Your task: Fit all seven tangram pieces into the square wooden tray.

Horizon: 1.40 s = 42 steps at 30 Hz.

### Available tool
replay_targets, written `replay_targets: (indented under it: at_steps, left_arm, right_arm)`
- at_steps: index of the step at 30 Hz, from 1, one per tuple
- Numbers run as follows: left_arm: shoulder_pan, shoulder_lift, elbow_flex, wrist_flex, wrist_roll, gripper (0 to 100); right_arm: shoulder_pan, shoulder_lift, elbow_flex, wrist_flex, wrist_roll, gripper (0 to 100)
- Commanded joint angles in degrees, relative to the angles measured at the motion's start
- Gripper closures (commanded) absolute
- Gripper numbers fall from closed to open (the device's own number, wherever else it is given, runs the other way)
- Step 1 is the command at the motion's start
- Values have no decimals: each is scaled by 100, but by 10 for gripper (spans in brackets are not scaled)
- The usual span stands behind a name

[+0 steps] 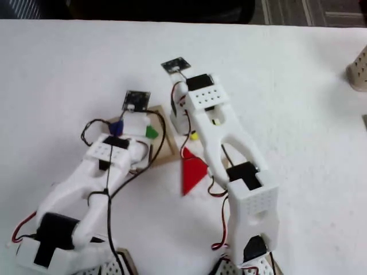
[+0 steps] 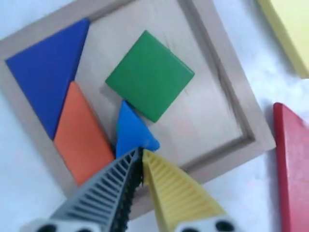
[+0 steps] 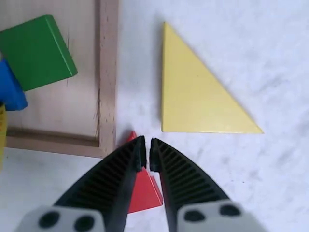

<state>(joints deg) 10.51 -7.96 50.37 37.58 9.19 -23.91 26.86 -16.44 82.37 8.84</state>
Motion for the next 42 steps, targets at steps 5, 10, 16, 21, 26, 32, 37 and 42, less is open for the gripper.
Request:
replay_targets:
  at_steps: [5,10,16,21,26,32,37,42]
  left_arm:
    - [-391,101,-79,-677,185,976]
    - [-567,92,-79,-730,440,976]
    - [-673,22,-132,-730,448,976]
    - [-602,-585,97,-730,448,977]
    - [-374,-1446,800,-1257,448,977]
    - [-409,-1675,985,-1908,765,977]
    - [-409,-549,141,-1925,905,977]
    - [-418,681,-870,-1934,905,977]
  right_arm:
    - [4,-207,-70,-40,9,981]
    - [4,-207,-70,-40,9,981]
    - [-13,-207,-70,-40,9,981]
    - [-22,-207,-79,-40,18,981]
    - [-22,-207,-79,-40,105,981]
    - [-31,-198,-79,-40,97,981]
    - [-22,-198,-79,-40,97,981]
    - [-13,-207,-79,-40,105,981]
